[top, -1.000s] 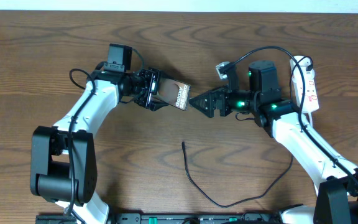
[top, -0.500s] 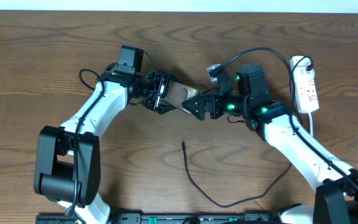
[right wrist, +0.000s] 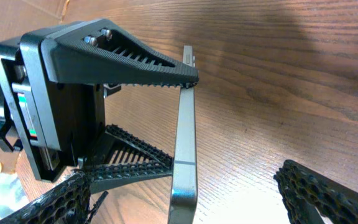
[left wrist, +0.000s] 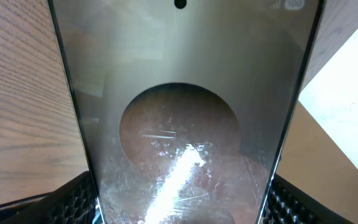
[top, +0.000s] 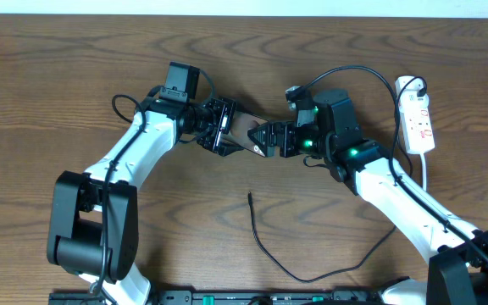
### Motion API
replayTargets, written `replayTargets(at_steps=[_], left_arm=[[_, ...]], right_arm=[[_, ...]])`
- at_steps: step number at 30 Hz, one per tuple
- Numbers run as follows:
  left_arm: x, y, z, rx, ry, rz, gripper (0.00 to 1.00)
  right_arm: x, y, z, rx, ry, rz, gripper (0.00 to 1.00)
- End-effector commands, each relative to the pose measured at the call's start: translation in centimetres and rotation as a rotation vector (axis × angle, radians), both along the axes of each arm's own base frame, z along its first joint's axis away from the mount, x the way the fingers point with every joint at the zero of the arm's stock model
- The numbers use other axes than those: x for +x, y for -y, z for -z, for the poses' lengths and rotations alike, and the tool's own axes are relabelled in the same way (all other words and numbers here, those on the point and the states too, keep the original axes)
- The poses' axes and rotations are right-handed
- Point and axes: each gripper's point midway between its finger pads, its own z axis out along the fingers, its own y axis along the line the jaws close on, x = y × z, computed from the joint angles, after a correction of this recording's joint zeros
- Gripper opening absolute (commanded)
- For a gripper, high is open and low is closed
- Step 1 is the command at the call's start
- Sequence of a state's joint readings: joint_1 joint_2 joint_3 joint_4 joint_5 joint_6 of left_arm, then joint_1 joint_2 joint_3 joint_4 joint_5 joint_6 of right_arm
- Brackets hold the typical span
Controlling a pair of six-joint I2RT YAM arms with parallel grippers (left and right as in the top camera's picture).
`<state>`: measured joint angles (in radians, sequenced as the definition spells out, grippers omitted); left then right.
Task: Plug charger to phone and switch on socket
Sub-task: 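Close the right gripper on the phone's bottom end beside the left gripper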
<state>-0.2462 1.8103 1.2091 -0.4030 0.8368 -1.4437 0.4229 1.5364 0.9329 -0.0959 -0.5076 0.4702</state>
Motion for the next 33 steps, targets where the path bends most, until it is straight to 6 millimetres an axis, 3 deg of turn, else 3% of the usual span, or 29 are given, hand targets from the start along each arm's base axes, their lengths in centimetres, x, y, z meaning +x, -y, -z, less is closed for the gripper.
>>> replayTargets(at_steps=[1, 5, 15, 33], left_arm=[[0.3, 0.8, -2.9, -0.057, 0.047, 0.018, 0.07], [0.1, 1.2, -2.9, -0.057, 0.047, 0.029, 0.07], [-0.2, 2.7, -3.3, -0.073, 0.062, 0.051, 0.07], [-0.4, 3.7, -3.9, -0.104, 0.069, 0.069, 0.07]], right_arm=[[0.0, -0.7, -0.8, 0.024, -0.012, 0.018, 0.93], [-0.3, -1.1, -0.8, 0.023, -0.011, 0.006, 0.90], [-0.6, -1.6, -0.7, 0.011, -0.007, 0.001, 0.54], [-0.7, -1.4, -0.3, -0.008, -0.013, 0.012, 0.47]])
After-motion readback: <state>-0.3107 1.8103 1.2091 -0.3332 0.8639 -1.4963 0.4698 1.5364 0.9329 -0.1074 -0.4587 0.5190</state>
